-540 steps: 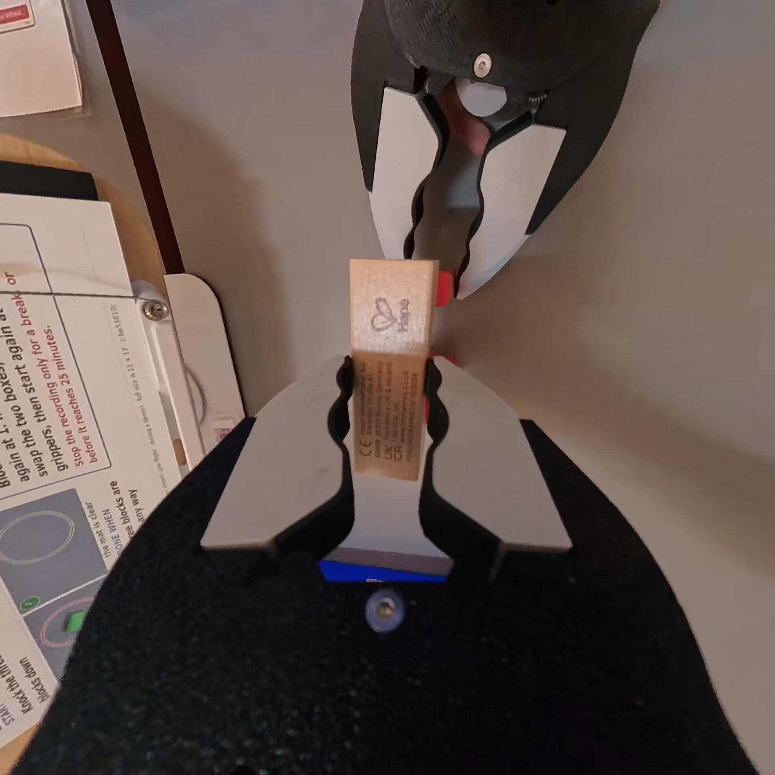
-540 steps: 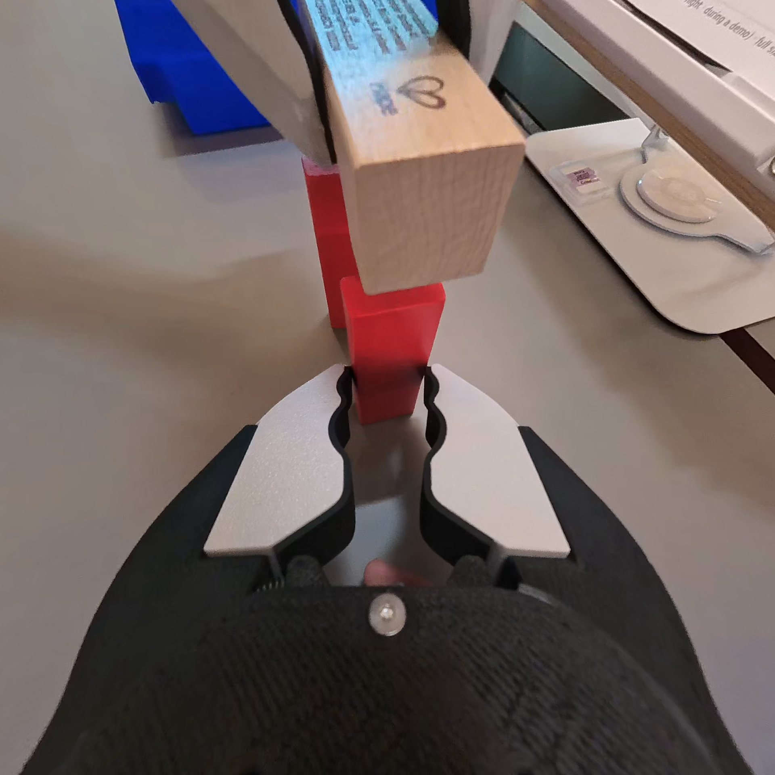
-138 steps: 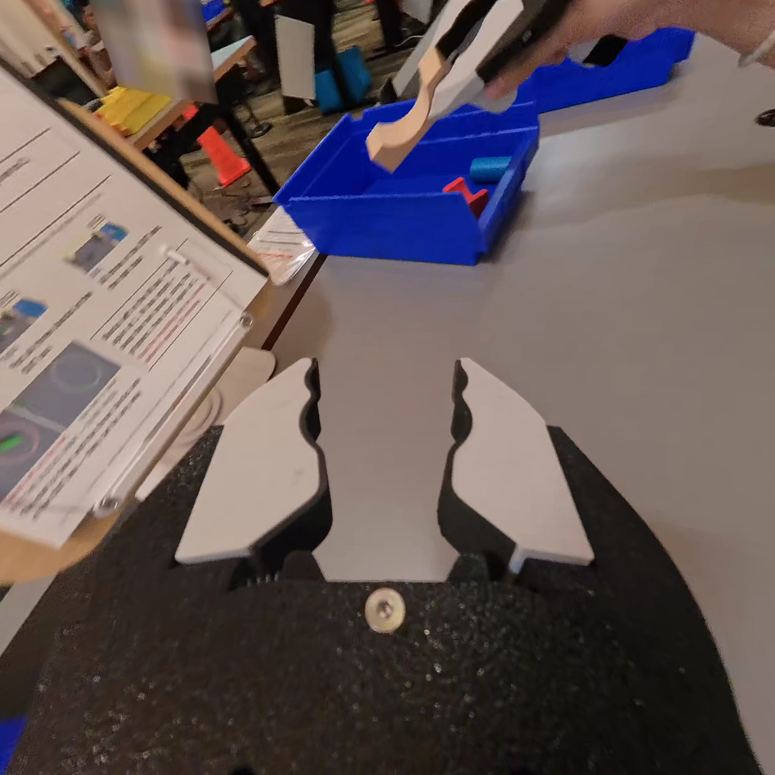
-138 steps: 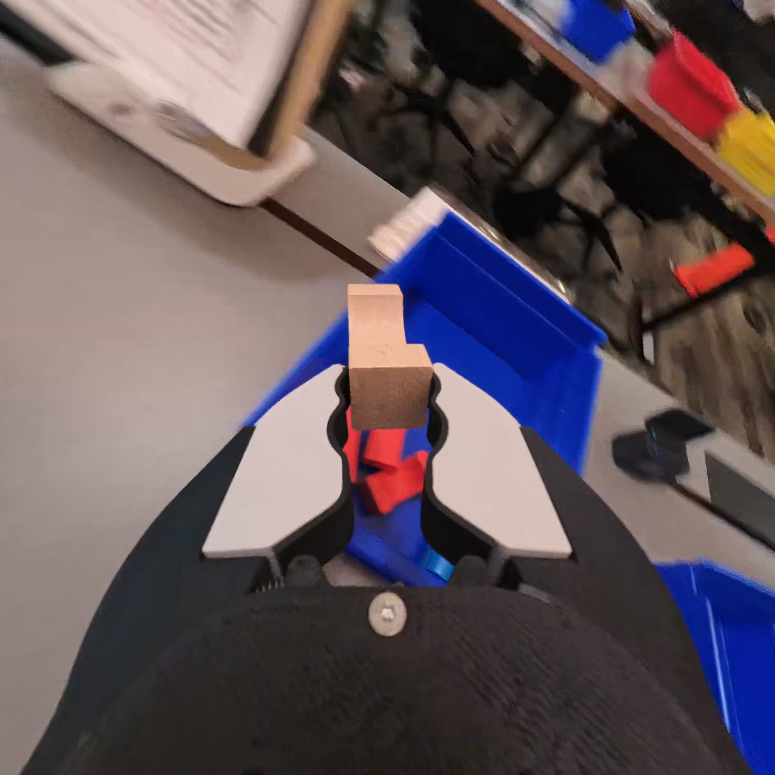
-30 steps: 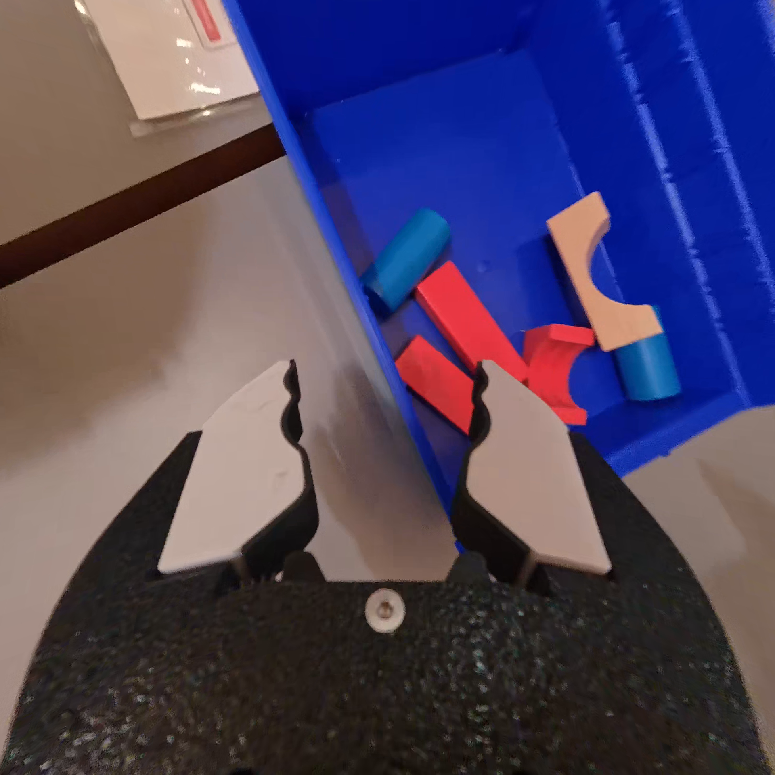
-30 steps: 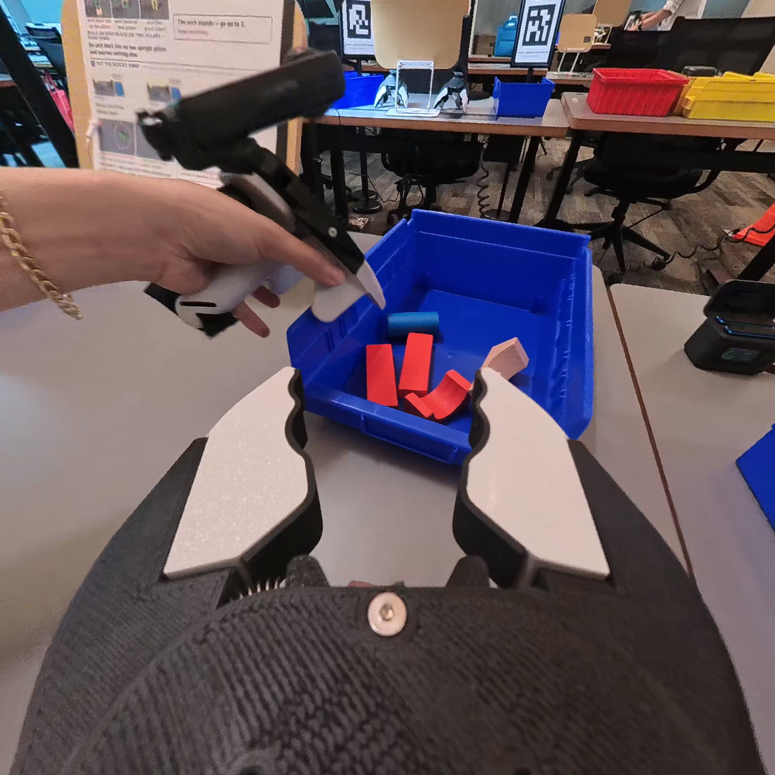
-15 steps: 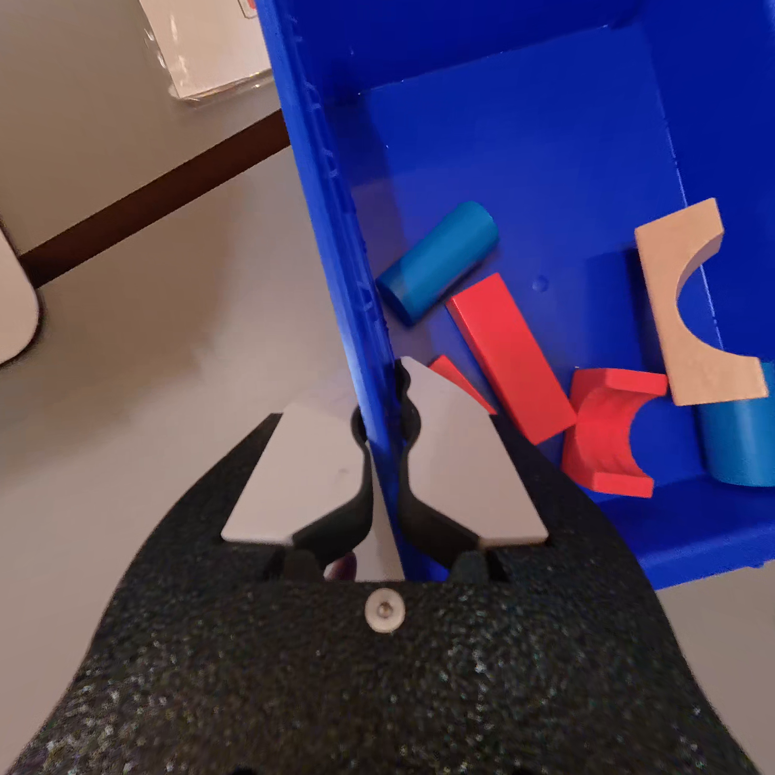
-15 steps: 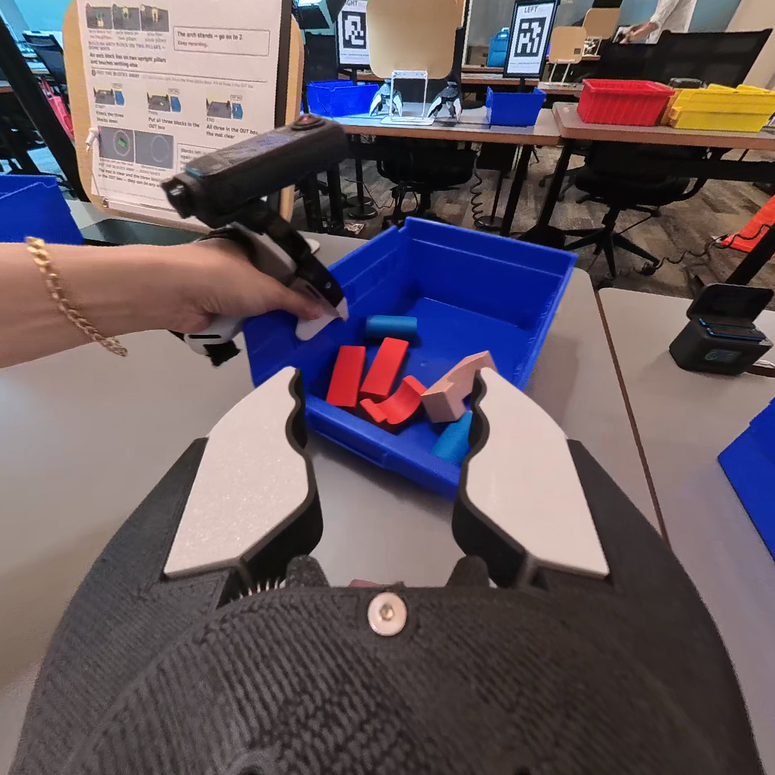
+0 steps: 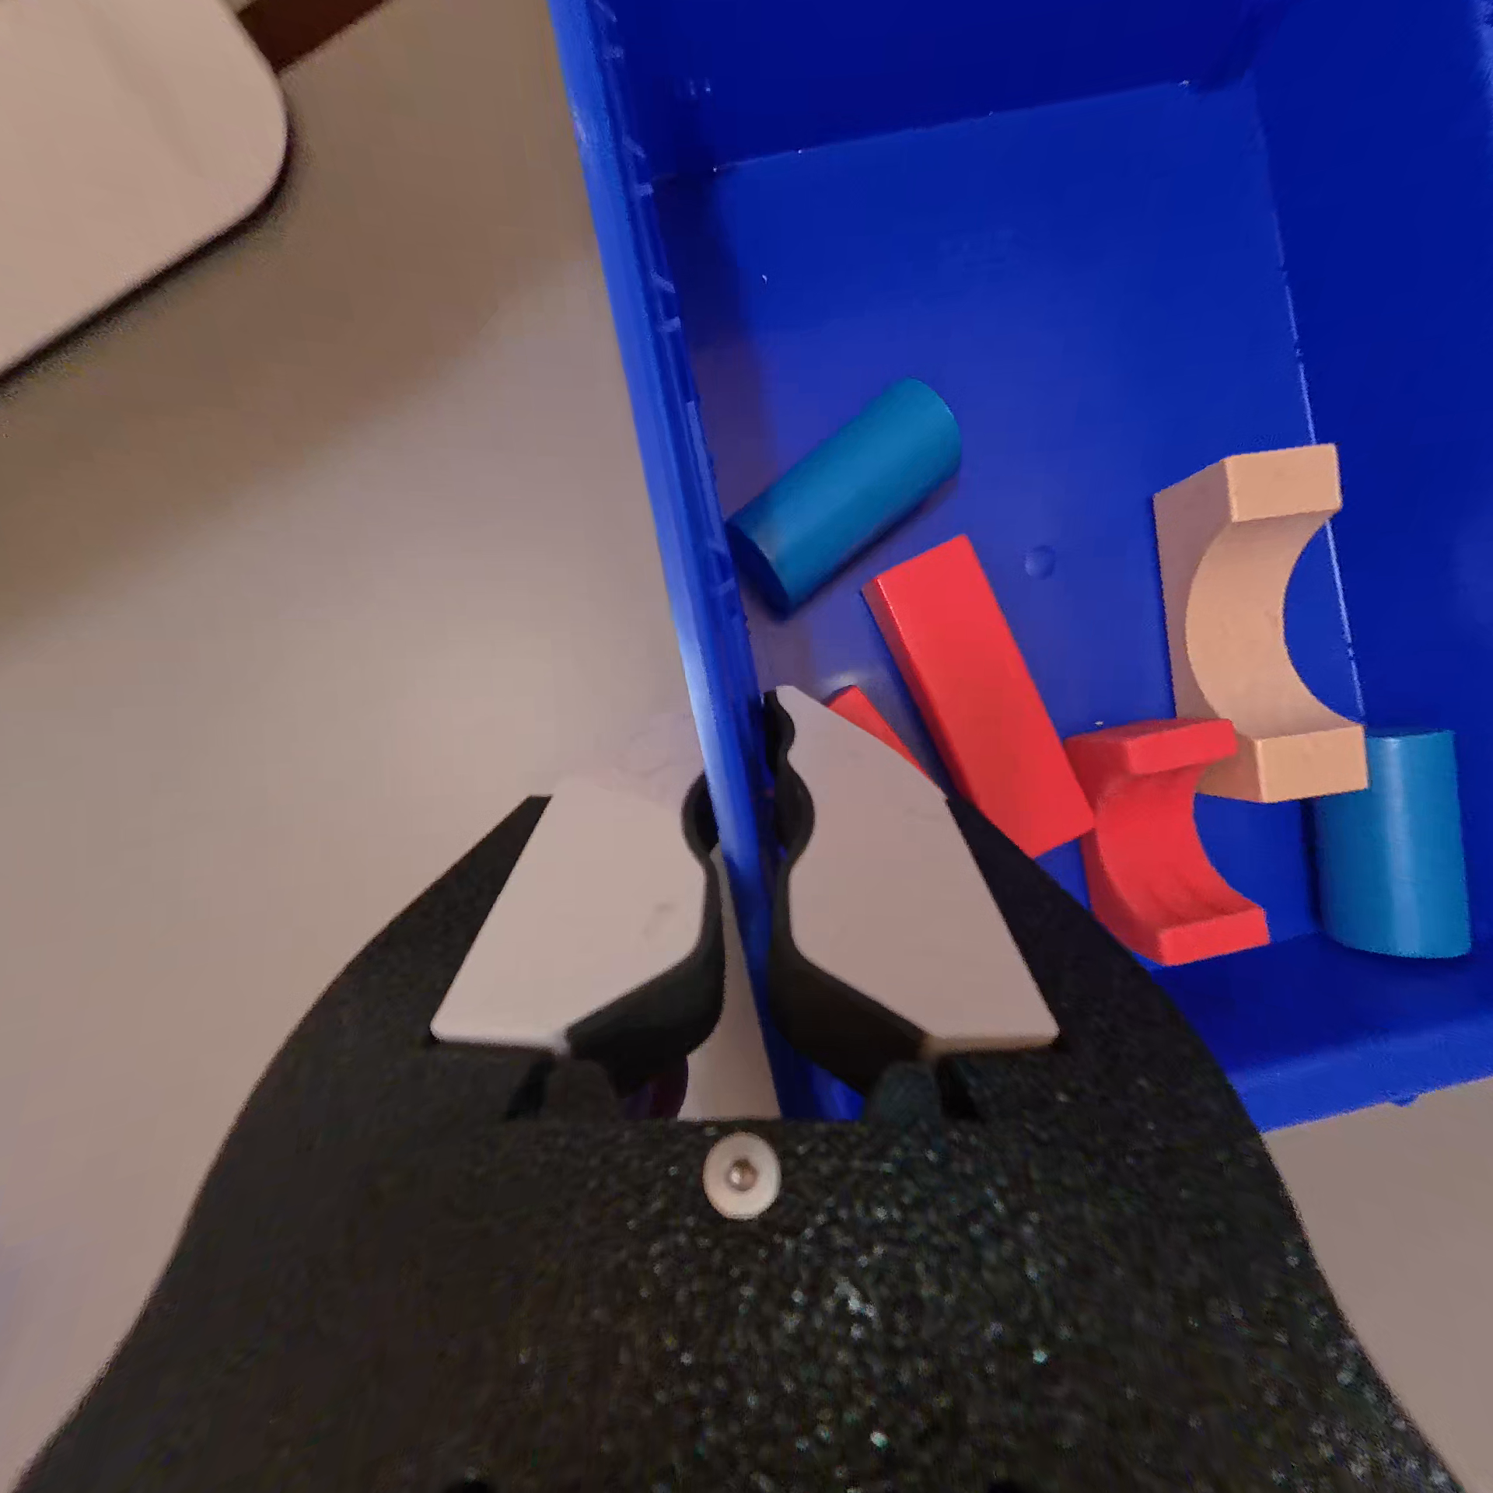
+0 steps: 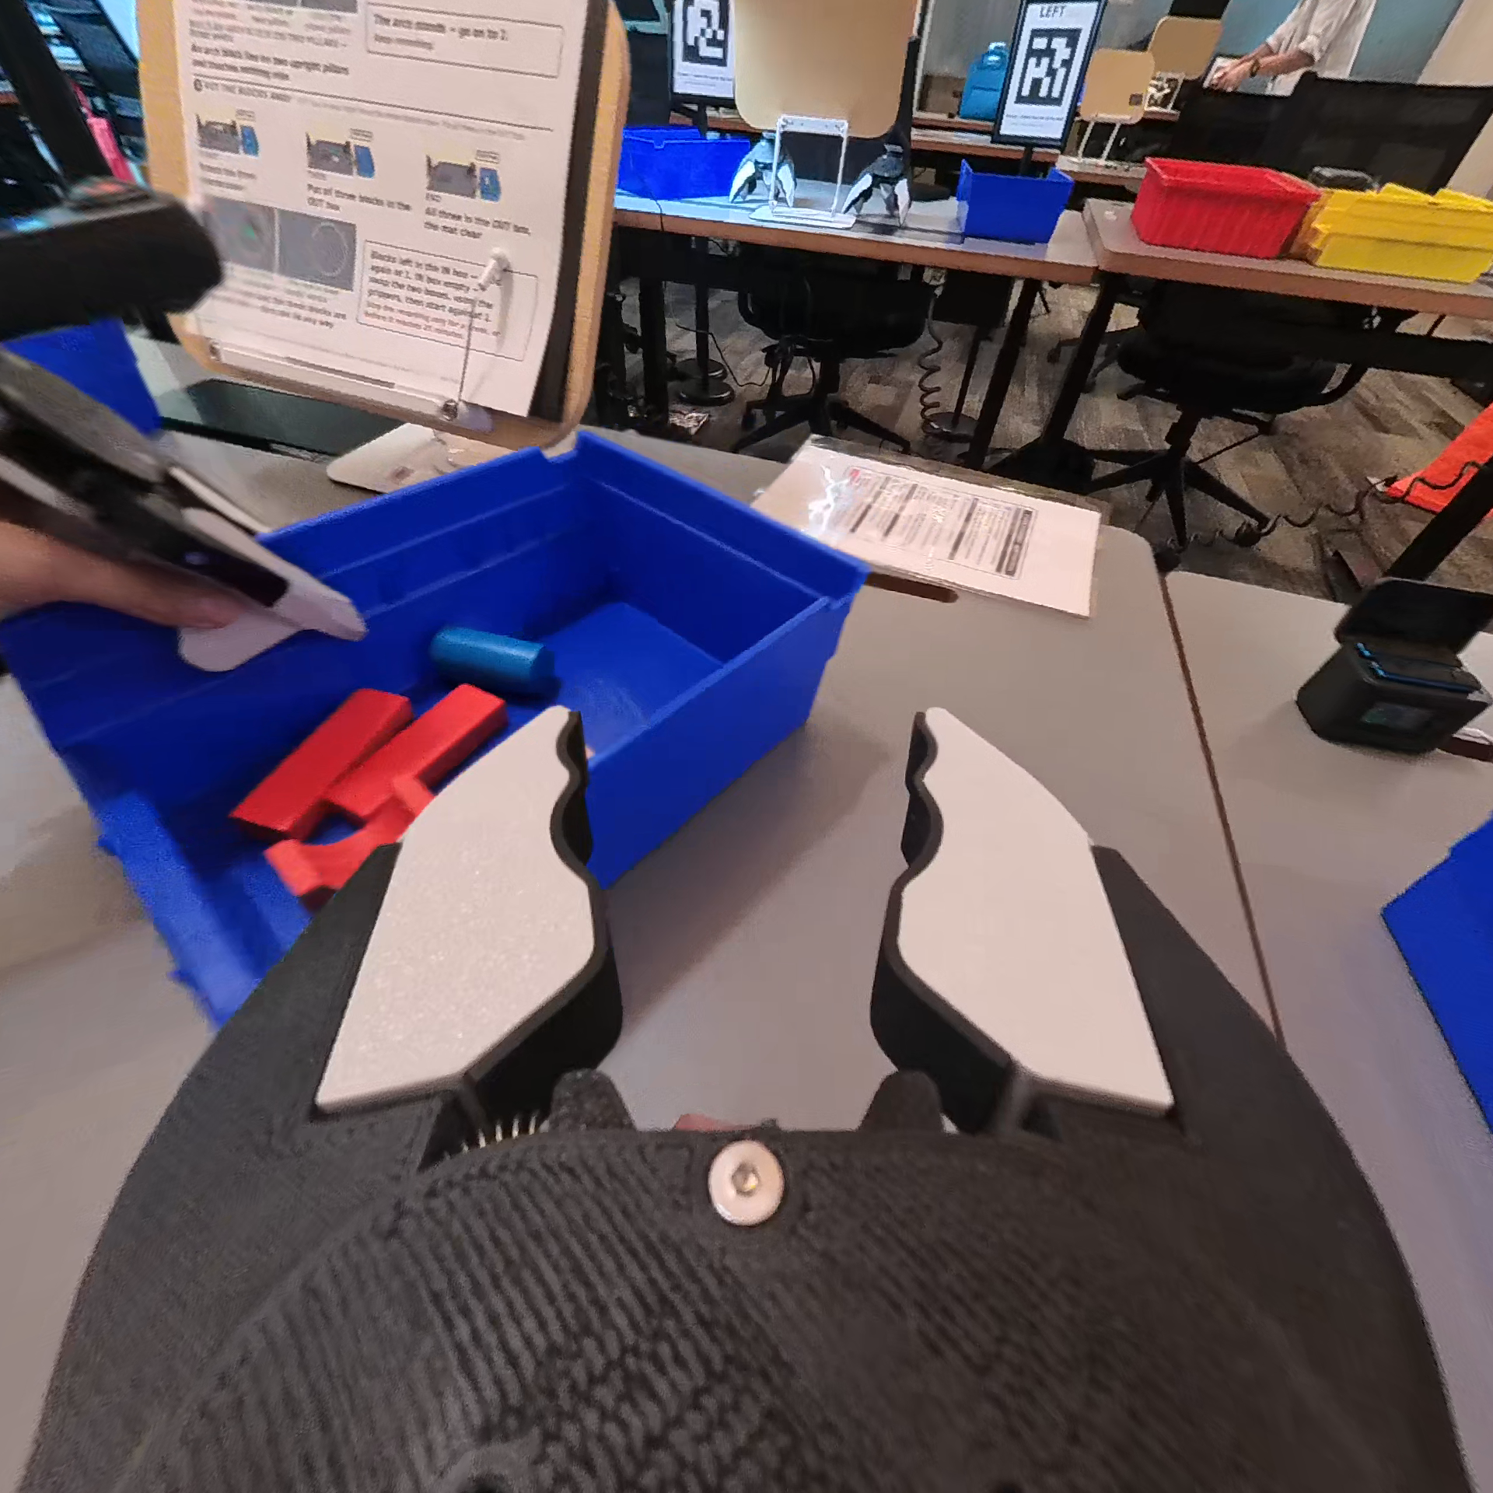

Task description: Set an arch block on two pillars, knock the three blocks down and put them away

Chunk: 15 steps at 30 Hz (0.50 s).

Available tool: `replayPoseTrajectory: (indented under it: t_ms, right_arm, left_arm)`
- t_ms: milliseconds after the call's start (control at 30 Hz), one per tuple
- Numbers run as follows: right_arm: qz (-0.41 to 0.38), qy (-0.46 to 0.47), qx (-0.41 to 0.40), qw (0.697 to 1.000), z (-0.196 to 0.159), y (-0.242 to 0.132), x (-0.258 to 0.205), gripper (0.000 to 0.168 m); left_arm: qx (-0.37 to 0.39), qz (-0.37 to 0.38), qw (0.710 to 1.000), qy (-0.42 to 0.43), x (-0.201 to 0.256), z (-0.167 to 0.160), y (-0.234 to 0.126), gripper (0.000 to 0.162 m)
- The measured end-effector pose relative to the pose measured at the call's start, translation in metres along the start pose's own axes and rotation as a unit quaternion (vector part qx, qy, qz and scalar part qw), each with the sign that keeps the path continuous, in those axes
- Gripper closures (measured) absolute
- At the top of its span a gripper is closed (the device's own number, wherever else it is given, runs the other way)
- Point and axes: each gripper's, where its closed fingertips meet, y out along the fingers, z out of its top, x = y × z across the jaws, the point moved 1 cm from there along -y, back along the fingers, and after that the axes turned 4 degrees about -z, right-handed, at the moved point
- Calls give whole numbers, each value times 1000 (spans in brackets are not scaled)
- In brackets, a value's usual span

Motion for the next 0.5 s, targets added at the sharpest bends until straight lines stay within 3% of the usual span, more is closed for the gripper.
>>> replayPoseTrajectory:
  t_ms: [267,400,500]
  right_arm:
    - [37,-39,-10,999,7,10,-46,90]
    - [82,-46,8,996,21,17,-95,86]
    - [127,-23,31,991,39,29,-147,74]
  left_arm:
    - [0,6,1000,-20,-52,-108,-74,156]
    - [3,17,999,-39,-71,-162,-110,156]
    - [4,26,998,-52,-81,-196,-132,156]
